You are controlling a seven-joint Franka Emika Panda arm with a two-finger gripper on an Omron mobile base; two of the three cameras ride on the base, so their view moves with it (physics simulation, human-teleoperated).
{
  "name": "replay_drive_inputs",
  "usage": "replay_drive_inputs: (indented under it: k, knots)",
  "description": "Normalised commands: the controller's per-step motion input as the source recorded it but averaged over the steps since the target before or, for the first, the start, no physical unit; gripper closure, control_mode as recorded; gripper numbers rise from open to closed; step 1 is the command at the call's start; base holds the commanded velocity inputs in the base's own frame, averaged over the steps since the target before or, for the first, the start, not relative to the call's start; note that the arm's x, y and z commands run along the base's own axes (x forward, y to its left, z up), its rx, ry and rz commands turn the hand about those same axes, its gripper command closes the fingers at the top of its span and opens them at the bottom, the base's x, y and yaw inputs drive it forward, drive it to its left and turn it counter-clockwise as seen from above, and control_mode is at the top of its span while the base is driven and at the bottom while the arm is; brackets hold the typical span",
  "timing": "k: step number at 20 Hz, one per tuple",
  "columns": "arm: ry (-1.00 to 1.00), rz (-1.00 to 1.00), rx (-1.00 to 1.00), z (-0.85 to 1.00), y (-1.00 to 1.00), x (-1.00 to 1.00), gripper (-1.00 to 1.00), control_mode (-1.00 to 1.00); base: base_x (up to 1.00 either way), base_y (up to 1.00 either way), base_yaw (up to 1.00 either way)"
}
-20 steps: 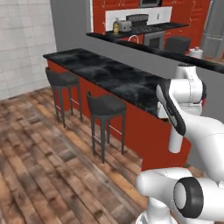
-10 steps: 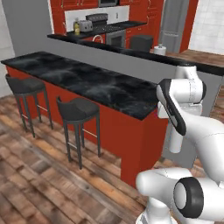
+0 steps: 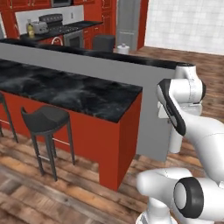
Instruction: Move the drinks to the dining counter.
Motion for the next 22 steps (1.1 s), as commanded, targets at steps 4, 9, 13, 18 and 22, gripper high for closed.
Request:
replay_drive_inputs:
  k: [4, 9, 13, 18, 22]
  knots:
    - [0.00, 0.00, 0.00, 0.00, 0.00, 0.00, 1.00, 1.00, 0.41, 0.02, -0.32]
    - [0.00, 0.00, 0.00, 0.00, 0.00, 0.00, 1.00, 1.00, 0.45, 0.07, -0.22]
    - [0.00, 0.00, 0.00, 0.00, 0.00, 0.00, 1.00, 1.00, 0.72, 0.12, -0.17]
    - [0.00, 0.00, 0.00, 0.00, 0.00, 0.00, 1.00, 1.00, 0.65, 0.26, -0.07]
    - [0.00, 0.00, 0.00, 0.00, 0.00, 0.00, 1.00, 1.00, 0.48, 0.12, -0.02]
